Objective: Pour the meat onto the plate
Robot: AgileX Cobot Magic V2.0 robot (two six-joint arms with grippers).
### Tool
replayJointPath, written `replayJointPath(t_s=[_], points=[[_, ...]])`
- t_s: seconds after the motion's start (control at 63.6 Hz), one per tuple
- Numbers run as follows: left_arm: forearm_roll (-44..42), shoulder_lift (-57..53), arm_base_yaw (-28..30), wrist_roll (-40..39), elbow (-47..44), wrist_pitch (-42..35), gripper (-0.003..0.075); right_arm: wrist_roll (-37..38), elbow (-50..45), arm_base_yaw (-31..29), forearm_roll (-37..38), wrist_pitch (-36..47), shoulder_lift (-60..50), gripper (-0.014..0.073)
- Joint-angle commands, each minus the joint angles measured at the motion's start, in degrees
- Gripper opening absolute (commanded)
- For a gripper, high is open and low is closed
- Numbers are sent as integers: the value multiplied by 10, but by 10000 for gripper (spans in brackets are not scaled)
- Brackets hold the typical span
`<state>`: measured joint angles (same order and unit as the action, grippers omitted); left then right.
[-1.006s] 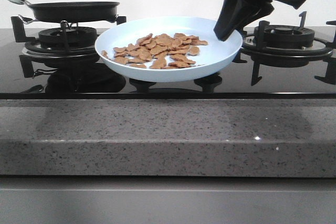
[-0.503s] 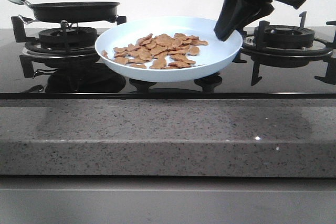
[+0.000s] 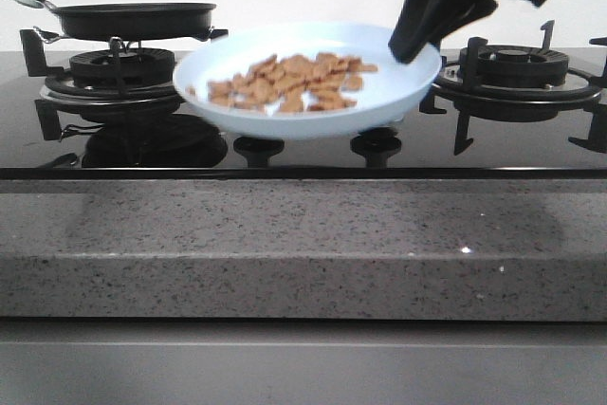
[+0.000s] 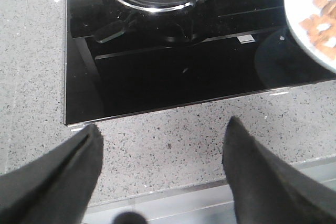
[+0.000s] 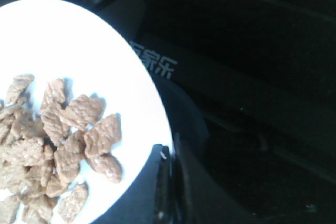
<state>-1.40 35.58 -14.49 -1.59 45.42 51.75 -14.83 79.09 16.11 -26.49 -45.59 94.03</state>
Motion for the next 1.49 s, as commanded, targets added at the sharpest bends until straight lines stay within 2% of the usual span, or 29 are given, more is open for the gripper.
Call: replayJointPath(t_s=[0.0, 0.126, 0.519, 0.849, 0.959, 1.053, 1.164, 1.226, 1.478], points=[[3, 0, -4, -6, 15, -44, 472, -7, 58, -22, -42, 1, -14, -67], [3, 0, -4, -6, 15, -49, 472, -7, 127, -49, -73, -31, 27, -67], [3, 0, -4, -6, 15, -56, 472, -7, 328, -64, -55, -59, 192, -67], [3, 0, -4, -6, 15, -56, 472, -7, 374, -64, -21, -43, 257, -57], [3, 0, -4, -6, 15, -56, 472, -7, 374, -64, -6, -38, 257, 57], [3, 0, -4, -6, 15, -56, 472, -7, 374, -66, -4, -37, 257, 246], [3, 0, -4, -6, 15, -56, 472, -7, 374, -67, -4, -39, 249, 407], [3, 0, -4, -6, 15, -56, 472, -7, 373, -67, -4, -45, 238, 437], [3, 0, -4, -6, 15, -71, 472, -7, 371, -63, -4, -110, 154, 433]])
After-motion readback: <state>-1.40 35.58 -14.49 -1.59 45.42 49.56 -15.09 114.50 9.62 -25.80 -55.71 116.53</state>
